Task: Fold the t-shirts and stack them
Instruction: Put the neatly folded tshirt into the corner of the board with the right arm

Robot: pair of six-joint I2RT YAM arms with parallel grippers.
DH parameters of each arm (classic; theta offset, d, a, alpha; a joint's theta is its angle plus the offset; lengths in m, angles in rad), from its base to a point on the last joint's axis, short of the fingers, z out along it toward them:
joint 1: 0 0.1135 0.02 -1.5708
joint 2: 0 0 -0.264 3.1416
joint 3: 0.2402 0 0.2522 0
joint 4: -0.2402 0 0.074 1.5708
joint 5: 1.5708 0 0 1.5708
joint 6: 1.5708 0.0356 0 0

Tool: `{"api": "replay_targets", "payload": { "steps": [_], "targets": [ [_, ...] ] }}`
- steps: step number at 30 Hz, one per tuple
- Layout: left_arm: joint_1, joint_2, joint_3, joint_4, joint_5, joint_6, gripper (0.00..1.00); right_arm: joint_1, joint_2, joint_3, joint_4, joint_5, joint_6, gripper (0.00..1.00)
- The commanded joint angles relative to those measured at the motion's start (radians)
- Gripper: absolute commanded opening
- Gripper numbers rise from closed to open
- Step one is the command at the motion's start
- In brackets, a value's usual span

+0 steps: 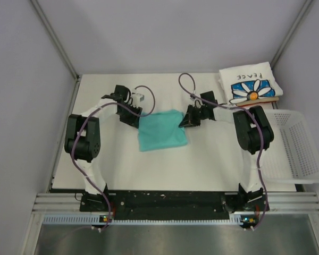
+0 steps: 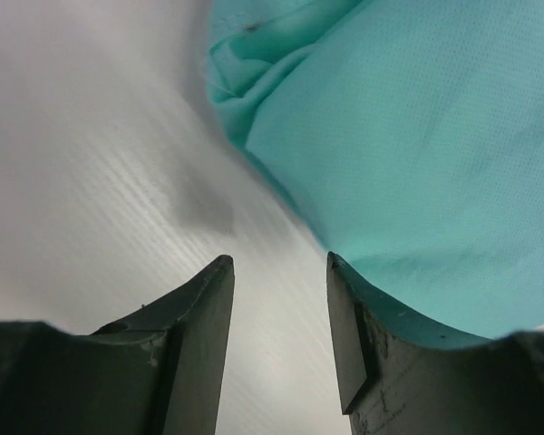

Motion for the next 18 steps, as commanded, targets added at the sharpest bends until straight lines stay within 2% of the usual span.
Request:
{"api": "replay_targets", "payload": {
  "steps": [1,7,10,14,18],
  "targets": [
    [0.045,-0.121,0.071,0.006,-0.021,0.027,0.51,-0.011,-0.072,0.104,-0.198,0.122,-0.175,0.00],
    [0.120,-0.189,0.071,-0.035,-0.021,0.083,0.52,-0.035,-0.076,0.314,-0.500,0.341,-0.447,0.00],
    [0.143,-0.218,0.059,-0.043,-0.031,0.108,0.52,-0.044,-0.069,0.425,-0.617,0.501,-0.585,0.00],
    [0.153,-0.241,0.051,-0.052,-0.048,0.134,0.54,-0.048,-0.037,0.577,-0.697,0.696,-0.755,0.00],
    [0.156,-0.238,0.076,-0.087,-0.055,0.163,0.56,-0.051,0.019,0.738,-0.764,0.913,-0.856,0.00]
  ]
}}
